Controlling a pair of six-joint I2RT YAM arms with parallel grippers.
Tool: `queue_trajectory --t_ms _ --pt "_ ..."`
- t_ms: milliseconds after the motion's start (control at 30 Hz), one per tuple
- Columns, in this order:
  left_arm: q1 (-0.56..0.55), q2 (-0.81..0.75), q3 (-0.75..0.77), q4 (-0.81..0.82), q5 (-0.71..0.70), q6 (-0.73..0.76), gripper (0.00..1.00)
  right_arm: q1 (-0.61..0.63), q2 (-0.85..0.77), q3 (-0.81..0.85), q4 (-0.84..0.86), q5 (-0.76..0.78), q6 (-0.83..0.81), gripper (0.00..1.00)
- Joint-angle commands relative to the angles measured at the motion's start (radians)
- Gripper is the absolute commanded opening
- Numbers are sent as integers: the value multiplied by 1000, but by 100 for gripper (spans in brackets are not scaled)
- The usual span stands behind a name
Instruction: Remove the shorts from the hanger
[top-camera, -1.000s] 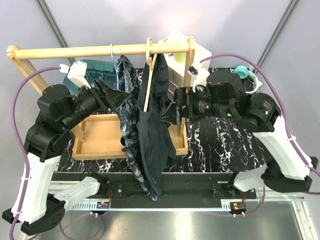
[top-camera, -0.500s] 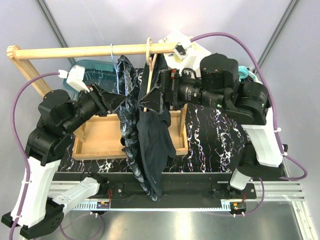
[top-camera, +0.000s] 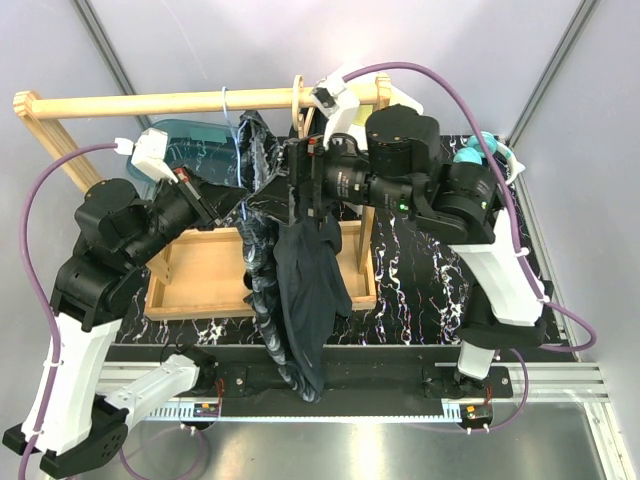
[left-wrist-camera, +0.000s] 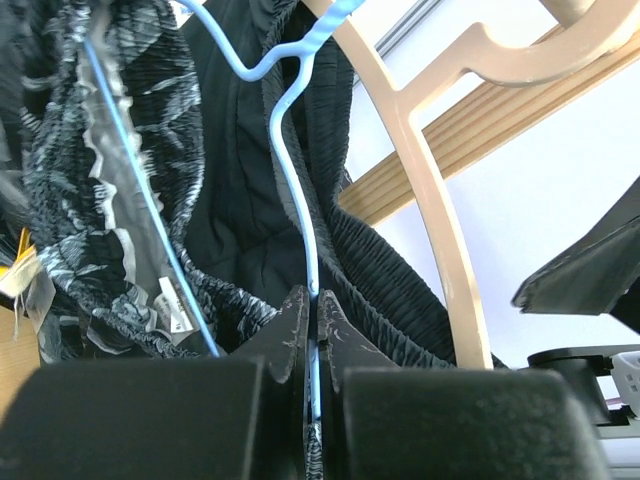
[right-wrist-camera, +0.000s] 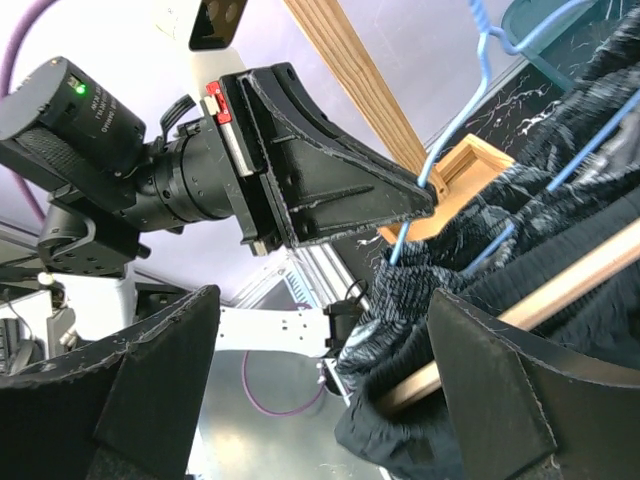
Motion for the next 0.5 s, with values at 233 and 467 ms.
queue_trajectory --t_ms 233,467 --pt "5 -2 39 135 34 24 0 17 37 26 113 -13 -63 92" --pt "5 -1 -6 129 34 -36 47 17 28 12 119 6 -77 93"
